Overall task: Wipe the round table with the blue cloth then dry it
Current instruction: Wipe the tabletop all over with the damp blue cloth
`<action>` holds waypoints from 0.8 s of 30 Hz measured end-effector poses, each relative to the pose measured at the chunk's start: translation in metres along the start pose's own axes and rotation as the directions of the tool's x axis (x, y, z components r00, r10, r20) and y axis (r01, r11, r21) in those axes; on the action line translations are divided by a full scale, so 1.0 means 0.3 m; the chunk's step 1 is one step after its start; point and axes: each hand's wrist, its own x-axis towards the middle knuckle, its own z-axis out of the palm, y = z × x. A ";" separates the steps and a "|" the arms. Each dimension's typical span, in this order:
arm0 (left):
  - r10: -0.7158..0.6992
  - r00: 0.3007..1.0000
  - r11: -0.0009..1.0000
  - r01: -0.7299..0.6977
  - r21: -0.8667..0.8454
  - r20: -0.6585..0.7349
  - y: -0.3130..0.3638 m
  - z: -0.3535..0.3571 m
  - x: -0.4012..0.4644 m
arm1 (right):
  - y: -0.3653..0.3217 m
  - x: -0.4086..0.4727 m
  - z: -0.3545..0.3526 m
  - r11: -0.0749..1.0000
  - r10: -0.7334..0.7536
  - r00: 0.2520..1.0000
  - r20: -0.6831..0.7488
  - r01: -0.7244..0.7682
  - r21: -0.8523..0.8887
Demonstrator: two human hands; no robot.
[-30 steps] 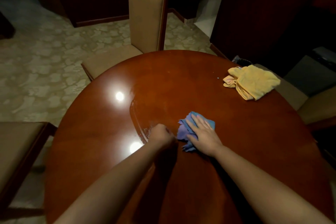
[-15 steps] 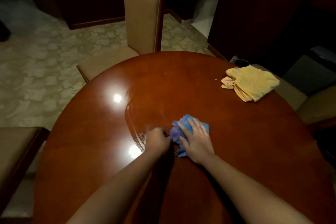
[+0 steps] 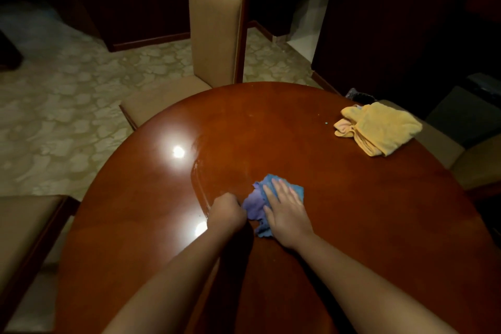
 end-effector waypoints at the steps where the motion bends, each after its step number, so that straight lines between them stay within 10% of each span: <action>1: -0.017 0.998 0.998 0.014 0.058 0.053 -0.001 -0.026 -0.008 | -0.023 -0.014 0.009 0.999 -0.045 0.999 0.014 0.045 0.003; 7: -0.270 0.774 0.961 0.181 0.209 0.572 0.000 -0.089 -0.037 | -0.038 -0.184 0.018 0.961 -0.200 0.976 0.085 0.212 -0.178; 12: -0.040 0.976 0.999 0.031 0.041 0.216 -0.023 -0.028 -0.033 | -0.036 -0.162 0.035 0.988 0.015 1.000 -0.004 -0.015 -0.157; 19: 0.002 1.000 1.000 -0.002 -0.026 -0.015 -0.002 -0.043 0.069 | -0.071 0.011 0.046 0.981 0.149 0.984 -0.101 -0.160 -0.109; 24: -0.054 0.997 0.998 0.052 -0.027 -0.057 -0.050 -0.131 0.123 | -0.117 0.153 0.019 0.995 -0.064 0.998 -0.017 0.062 -0.082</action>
